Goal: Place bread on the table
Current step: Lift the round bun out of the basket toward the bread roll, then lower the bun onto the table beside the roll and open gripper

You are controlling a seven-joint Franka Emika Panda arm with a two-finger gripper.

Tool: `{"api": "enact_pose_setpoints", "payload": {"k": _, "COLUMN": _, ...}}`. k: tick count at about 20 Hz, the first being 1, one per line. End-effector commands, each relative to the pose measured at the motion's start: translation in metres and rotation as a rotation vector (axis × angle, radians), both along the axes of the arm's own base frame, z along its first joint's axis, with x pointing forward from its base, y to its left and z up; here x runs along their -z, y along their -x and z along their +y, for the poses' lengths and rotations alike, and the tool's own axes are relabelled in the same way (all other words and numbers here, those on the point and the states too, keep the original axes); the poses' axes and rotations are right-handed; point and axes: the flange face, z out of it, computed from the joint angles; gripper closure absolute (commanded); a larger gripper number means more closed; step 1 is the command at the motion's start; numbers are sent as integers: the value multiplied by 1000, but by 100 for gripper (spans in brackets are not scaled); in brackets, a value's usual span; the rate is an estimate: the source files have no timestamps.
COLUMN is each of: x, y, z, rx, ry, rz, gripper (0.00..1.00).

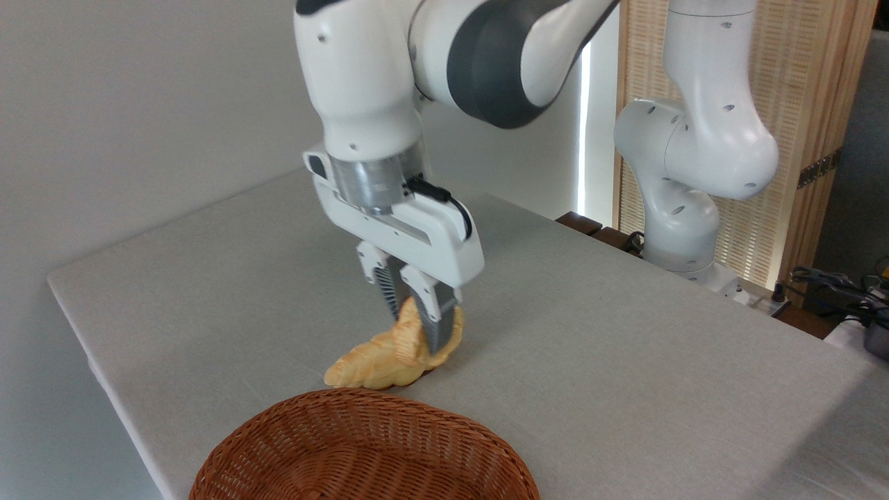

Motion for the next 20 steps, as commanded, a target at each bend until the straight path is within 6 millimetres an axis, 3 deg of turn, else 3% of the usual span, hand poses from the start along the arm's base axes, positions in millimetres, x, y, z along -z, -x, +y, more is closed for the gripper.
{"api": "enact_pose_setpoints", "payload": {"k": 1, "x": 23, "y": 20, "z": 1, "rx": 51, "ry": 11, "rz": 62, "gripper": 11}}
{"api": "enact_pose_setpoints", "payload": {"k": 2, "x": 28, "y": 21, "z": 5, "rx": 43, "ry": 13, "rz": 71, "gripper": 3}}
{"api": "enact_pose_setpoints", "payload": {"k": 4, "x": 31, "y": 21, "z": 6, "rx": 41, "ry": 15, "rz": 76, "gripper": 0}}
{"api": "enact_pose_setpoints", "payload": {"k": 8, "x": 39, "y": 18, "z": 1, "rx": 41, "ry": 29, "rz": 84, "gripper": 0}}
{"api": "enact_pose_setpoints", "payload": {"k": 20, "x": 38, "y": 16, "z": -3, "rx": 48, "ry": 29, "rz": 73, "gripper": 0}}
